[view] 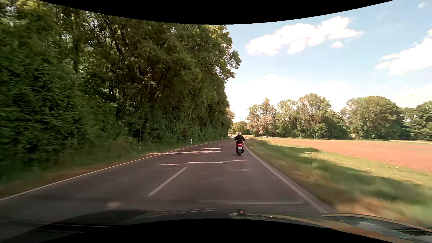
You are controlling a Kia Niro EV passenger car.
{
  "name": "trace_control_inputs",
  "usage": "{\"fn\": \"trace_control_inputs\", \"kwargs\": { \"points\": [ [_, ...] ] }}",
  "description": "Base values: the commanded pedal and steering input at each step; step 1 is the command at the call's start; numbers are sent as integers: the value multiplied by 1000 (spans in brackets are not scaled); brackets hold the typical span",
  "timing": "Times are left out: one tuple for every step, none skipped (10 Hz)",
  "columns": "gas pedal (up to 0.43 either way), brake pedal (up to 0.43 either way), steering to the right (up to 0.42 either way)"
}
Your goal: Follow the waypoints while adhering to traffic rules and regulations
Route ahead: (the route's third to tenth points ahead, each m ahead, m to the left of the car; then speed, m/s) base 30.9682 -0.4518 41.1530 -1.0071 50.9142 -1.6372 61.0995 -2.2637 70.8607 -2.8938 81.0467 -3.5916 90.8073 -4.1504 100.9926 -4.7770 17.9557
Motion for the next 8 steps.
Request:
{"fn": "trace_control_inputs", "kwargs": {
  "points": [
    [150, 6, 11],
    [150, 6, 9],
    [150, 6, 8],
    [150, 6, 8],
    [150, 6, 8],
    [150, 6, 8],
    [150, 6, 10],
    [150, 6, 10]
  ]
}}
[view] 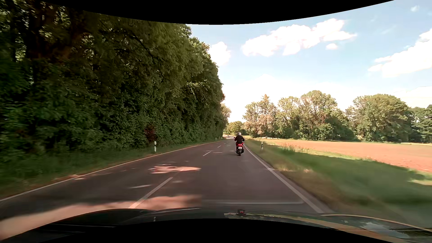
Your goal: Follow the waypoints while adhering to traffic rules and regulations
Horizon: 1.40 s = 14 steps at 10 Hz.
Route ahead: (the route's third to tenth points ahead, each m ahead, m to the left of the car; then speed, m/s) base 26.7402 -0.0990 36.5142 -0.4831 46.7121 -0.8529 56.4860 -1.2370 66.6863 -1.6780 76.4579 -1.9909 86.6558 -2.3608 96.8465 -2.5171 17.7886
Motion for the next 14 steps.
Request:
{"fn": "trace_control_inputs", "kwargs": {
  "points": [
    [150, 6, 12],
    [150, 6, 12],
    [150, 6, 12],
    [150, 12, 12],
    [150, 6, 12],
    [157, 6, 12],
    [157, 6, 12],
    [157, 6, 9],
    [157, 12, 5],
    [157, 6, 4],
    [157, 12, 4],
    [169, 6, 3],
    [169, 6, 3],
    [177, 6, 3]
  ]
}}
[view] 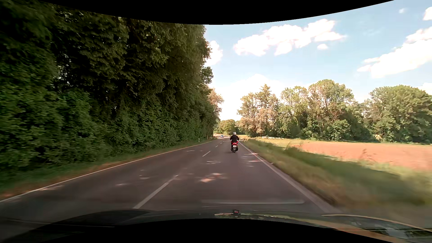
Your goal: Follow the waypoints while adhering to traffic rules and regulations
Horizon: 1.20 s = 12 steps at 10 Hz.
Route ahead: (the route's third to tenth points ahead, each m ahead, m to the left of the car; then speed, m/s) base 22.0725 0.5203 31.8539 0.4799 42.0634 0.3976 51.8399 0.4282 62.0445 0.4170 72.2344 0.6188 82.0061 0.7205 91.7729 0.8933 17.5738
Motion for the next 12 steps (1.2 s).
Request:
{"fn": "trace_control_inputs", "kwargs": {
  "points": [
    [177, 12, 2],
    [177, 6, 3],
    [177, 12, 3],
    [177, 6, 6],
    [177, 6, 8],
    [177, 6, 9],
    [189, 6, 9],
    [189, 6, 10],
    [189, 6, 10],
    [189, 6, 12],
    [189, 6, 14],
    [189, 12, 12]
  ]
}}
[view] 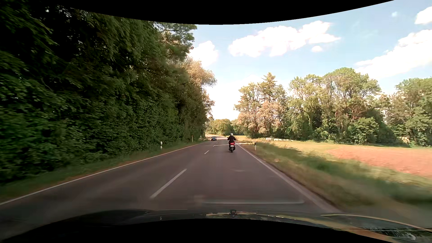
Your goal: Follow the waypoints while adhering to traffic rules and regulations
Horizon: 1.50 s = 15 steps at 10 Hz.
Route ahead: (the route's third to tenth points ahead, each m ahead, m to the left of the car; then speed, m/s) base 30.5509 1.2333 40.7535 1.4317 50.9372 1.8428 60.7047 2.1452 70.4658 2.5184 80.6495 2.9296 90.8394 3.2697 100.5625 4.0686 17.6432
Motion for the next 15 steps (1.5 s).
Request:
{"fn": "trace_control_inputs", "kwargs": {
  "points": [
    [189, 6, 7],
    [189, 12, 3],
    [189, 6, 1],
    [189, 6, 0],
    [197, 6, -1],
    [197, 6, -2],
    [197, 6, -3],
    [197, 12, -3],
    [220, 6, -3],
    [228, 6, -3],
    [240, 6, -3],
    [240, 6, -3],
    [248, 6, -3],
    [248, 12, -4],
    [248, 6, -8]
  ]
}}
